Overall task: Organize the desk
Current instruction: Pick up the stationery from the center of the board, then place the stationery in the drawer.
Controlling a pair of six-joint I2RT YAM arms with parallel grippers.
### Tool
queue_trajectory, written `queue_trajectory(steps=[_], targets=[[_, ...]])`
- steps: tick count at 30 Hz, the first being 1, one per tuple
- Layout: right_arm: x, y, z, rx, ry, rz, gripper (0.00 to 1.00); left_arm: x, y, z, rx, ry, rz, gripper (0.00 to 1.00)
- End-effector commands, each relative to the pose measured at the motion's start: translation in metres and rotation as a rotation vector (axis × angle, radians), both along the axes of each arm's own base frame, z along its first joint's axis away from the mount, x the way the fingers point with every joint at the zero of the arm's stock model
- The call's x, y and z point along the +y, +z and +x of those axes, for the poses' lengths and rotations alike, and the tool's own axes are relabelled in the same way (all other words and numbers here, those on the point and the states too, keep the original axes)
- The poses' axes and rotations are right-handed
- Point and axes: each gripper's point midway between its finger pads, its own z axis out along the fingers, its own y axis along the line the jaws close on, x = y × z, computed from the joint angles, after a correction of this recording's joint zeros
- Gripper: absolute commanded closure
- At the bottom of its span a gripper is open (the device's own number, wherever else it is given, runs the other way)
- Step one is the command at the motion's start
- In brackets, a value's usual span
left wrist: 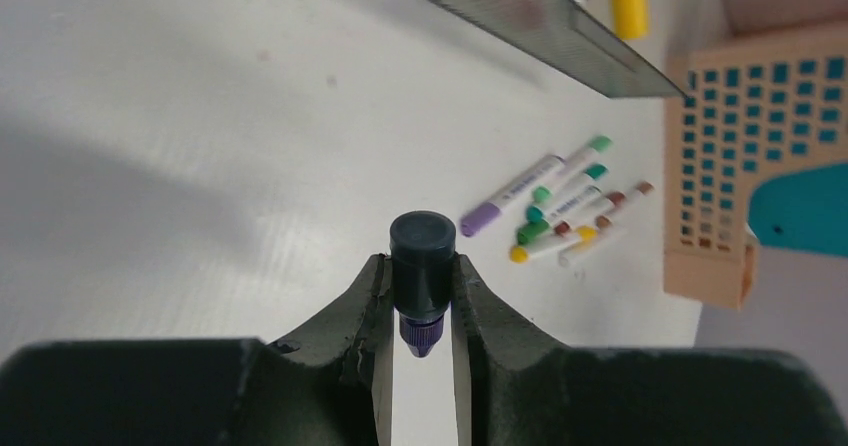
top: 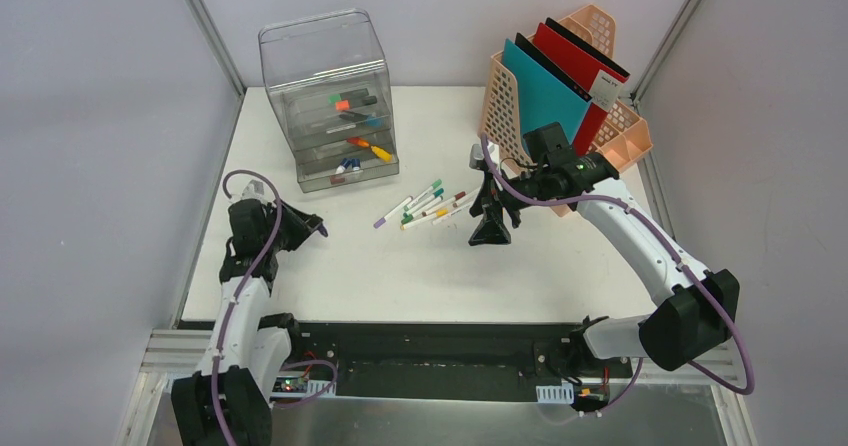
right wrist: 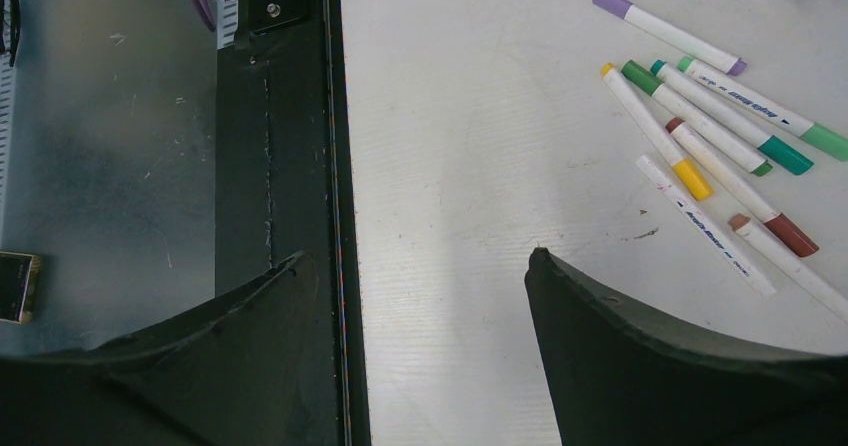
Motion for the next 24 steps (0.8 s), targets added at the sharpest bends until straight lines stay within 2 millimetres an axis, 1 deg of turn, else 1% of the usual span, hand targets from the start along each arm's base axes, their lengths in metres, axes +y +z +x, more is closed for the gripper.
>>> queue_trajectory(steps=[1, 2, 4, 6, 10, 20, 24], targets=[[0.004, 0.015, 0.0, -0.047, 0.029, 0.045, 0.2, -0.038, 0.067, 0.02, -0.366, -0.234, -0.071, 1.0], [0.004, 0.015, 0.0, -0.047, 0.028, 0.046, 0.2, -0.042, 0.072, 0.02, -0.388, -0.257, -0.096, 1.0], [0.003, 0.015, 0.0, -0.047, 0.027, 0.046, 0.2, -0.051, 0.092, 0.025, -0.48, -0.305, -0.133, 1.0], [0.004, 0.016, 0.0, -0.05, 0.028, 0.047, 0.2, -0.057, 0.106, 0.03, -0.531, -0.343, -0.176, 1.0], [0.003, 0.015, 0.0, -0.051, 0.027, 0.044, 0.2, -0.06, 0.127, 0.039, -0.603, -0.375, -0.218, 1.0], [0.003, 0.014, 0.001, -0.048, 0.027, 0.042, 0.2, -0.055, 0.141, 0.065, -0.627, -0.356, -0.221, 1.0], [0.003, 0.013, 0.001, -0.048, 0.027, 0.04, 0.2, -0.051, 0.141, 0.079, -0.618, -0.333, -0.225, 1.0]])
